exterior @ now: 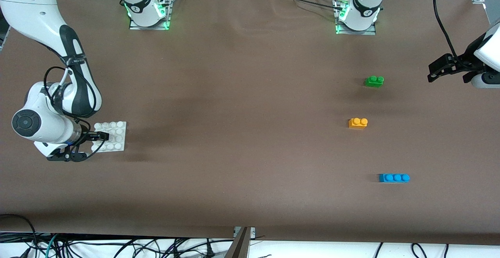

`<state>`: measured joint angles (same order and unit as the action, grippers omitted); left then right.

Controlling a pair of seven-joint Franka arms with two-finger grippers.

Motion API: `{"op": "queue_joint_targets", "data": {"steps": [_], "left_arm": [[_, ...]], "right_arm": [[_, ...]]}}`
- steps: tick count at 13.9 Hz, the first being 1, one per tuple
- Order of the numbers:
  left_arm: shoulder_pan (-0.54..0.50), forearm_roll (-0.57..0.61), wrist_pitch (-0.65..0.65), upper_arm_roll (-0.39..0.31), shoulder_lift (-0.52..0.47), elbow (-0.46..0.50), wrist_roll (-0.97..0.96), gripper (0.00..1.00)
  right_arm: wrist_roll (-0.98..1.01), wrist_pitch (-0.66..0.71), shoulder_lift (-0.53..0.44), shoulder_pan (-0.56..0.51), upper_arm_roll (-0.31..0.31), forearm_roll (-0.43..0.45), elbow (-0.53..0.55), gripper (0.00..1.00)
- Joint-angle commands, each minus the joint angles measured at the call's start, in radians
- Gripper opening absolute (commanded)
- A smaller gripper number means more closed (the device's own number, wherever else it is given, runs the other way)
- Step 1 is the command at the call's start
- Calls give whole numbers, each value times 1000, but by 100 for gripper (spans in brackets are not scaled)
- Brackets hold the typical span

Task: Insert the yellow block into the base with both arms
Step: 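Reach the right gripper down to the white base plate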

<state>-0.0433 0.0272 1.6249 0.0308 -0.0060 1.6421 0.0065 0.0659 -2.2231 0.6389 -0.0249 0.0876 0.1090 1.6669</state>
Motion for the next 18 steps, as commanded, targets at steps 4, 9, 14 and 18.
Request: {"op": "queue_joint_targets", "data": {"steps": [4, 9, 14, 18], "left_arm": [[0, 16, -3, 3, -6, -8, 18, 100], [0, 16, -3, 4, -6, -8, 18, 100], [0, 16, -3, 8, -6, -8, 18, 100], [0, 16, -3, 8, -6, -8, 18, 100]], "right_arm": [[26, -76, 30, -15, -8, 14, 34, 99], [35, -78, 30, -15, -8, 14, 42, 99], [64, -67, 18, -15, -9, 14, 47, 99], [63, -66, 18, -15, -9, 9, 47, 99]]}}
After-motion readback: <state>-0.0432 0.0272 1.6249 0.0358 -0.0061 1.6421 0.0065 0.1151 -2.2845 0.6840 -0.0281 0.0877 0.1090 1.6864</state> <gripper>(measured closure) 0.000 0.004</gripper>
